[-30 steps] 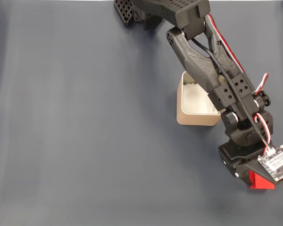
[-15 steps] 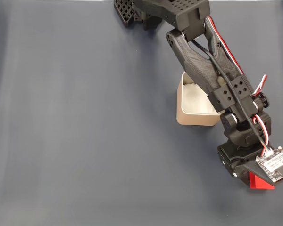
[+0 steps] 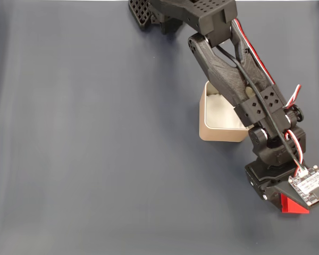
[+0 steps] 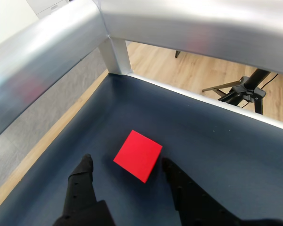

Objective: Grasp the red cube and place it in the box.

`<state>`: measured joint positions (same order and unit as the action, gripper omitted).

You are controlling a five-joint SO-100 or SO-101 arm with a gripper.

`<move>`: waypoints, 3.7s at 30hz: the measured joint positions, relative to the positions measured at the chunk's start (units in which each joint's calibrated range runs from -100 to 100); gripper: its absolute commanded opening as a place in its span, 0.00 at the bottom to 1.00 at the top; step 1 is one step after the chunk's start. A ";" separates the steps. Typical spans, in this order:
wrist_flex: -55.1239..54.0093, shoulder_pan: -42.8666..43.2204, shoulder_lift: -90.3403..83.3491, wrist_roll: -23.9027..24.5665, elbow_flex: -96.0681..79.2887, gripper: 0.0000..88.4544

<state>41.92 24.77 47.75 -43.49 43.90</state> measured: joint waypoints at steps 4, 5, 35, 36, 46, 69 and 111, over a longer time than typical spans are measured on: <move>-0.57 0.00 0.00 0.00 0.00 0.39; -0.65 0.00 0.00 0.00 0.00 0.38; -1.14 0.00 0.00 0.00 0.00 0.23; -1.14 0.00 0.00 0.00 0.00 0.22; -1.14 0.00 0.00 0.00 0.00 0.19; -0.32 0.00 -0.09 -0.59 0.00 0.16; 4.06 0.45 -59.65 -4.00 -49.45 0.11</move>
<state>45.98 25.22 -11.90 -47.50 -5.56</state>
